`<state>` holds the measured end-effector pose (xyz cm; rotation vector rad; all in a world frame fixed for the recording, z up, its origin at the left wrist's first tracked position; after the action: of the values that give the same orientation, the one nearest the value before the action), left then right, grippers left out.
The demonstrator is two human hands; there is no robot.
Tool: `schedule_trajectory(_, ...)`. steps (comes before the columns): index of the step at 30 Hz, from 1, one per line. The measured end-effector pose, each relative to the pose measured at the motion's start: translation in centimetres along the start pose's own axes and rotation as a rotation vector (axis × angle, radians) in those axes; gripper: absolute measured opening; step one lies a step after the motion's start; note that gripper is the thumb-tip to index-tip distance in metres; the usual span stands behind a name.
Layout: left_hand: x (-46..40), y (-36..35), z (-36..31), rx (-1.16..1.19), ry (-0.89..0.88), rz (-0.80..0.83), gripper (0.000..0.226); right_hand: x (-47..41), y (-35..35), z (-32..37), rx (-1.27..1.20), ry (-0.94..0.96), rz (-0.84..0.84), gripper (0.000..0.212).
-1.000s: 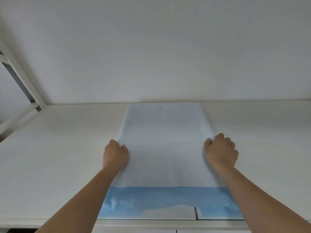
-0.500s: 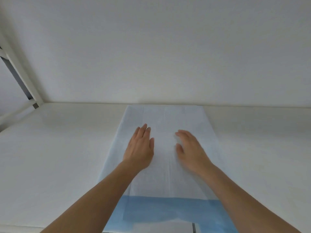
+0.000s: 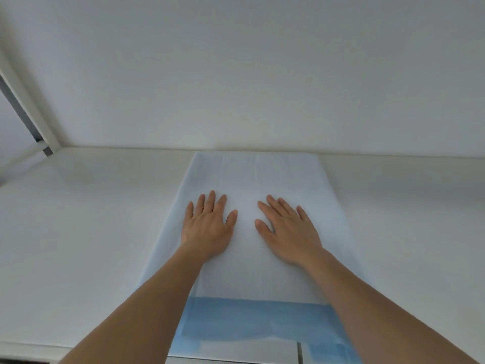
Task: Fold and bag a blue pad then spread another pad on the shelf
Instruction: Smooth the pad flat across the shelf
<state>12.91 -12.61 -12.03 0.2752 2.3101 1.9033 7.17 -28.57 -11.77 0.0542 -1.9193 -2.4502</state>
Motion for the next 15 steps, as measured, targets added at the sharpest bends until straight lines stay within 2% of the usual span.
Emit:
schedule_trajectory(6,0.1,0.2,0.7,0.015,0.064,-0.046,0.066,0.0,0.3,-2.6,0.027,-0.115,0.023,0.055)
schedule_trajectory(11,0.2,0.3,0.9,0.015,0.123,-0.05,0.071,0.7,0.6,-4.5,0.041,-0.228,-0.047,0.059)
schedule_trajectory(15,0.3,0.2,0.9,-0.008,0.117,-0.035,0.074,0.8,0.7,-4.5,0.053,-0.248,-0.056,0.061)
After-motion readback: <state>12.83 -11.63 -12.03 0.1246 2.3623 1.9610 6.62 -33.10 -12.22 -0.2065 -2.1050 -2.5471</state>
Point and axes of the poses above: each hand's wrist, its own x-axis away from the middle knuckle, its own y-axis out of the back of the hand, z = x × y, the point moved 7 cm from there along -x, towards the middle knuckle, and after that the axes turned 3 degrees about y, right-handed, at the moved point
